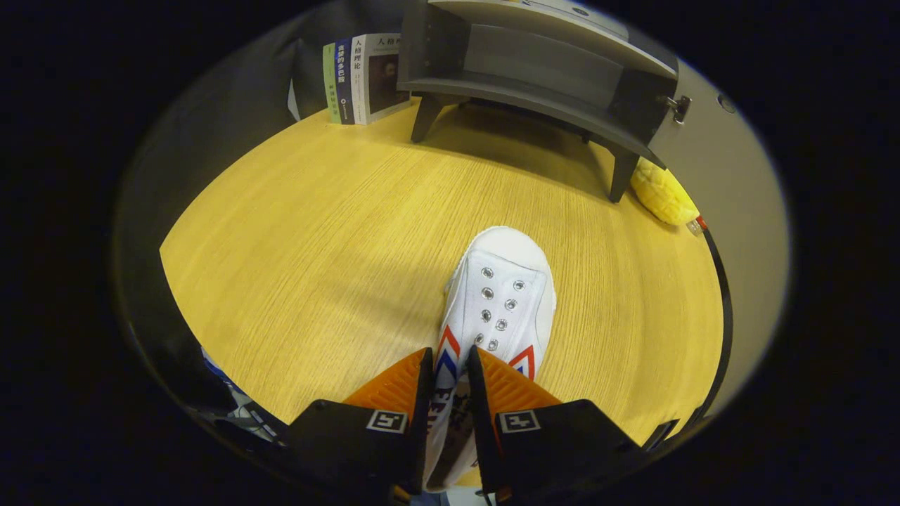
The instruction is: Open the shoe cabinet door, grab the shoes and put them into the shoe cabinet, then close the shoe cabinet door.
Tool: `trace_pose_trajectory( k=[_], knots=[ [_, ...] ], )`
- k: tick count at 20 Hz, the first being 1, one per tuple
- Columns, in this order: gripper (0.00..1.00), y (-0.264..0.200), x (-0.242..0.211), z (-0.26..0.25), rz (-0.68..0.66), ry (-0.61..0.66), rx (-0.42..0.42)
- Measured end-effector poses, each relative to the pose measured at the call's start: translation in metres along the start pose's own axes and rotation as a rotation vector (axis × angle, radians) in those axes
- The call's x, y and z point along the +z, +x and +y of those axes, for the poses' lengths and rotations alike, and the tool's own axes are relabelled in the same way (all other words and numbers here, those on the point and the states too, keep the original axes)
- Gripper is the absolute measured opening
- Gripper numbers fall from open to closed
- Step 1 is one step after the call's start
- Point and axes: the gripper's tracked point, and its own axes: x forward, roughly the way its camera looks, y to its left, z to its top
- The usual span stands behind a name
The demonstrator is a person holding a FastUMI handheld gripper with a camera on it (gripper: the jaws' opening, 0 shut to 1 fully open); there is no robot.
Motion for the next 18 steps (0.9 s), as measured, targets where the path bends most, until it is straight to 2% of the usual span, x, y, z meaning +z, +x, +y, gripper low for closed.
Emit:
trace_pose_trajectory(
  k=[2,4,8,13,18],
  knots=[
    [0.14,0.000,-0.003,0.007,0.009,0.090,0.054],
    [0.02,0.000,0.001,0.011,-0.007,0.136,0.073],
    [0.01,-0.010,0.010,0.011,-0.093,0.210,0.129],
    [0.01,-0.048,0.022,-0.002,-0.183,0.319,0.217],
    [0.01,-0.078,0.056,-0.019,-0.278,0.393,0.258]
  ],
)
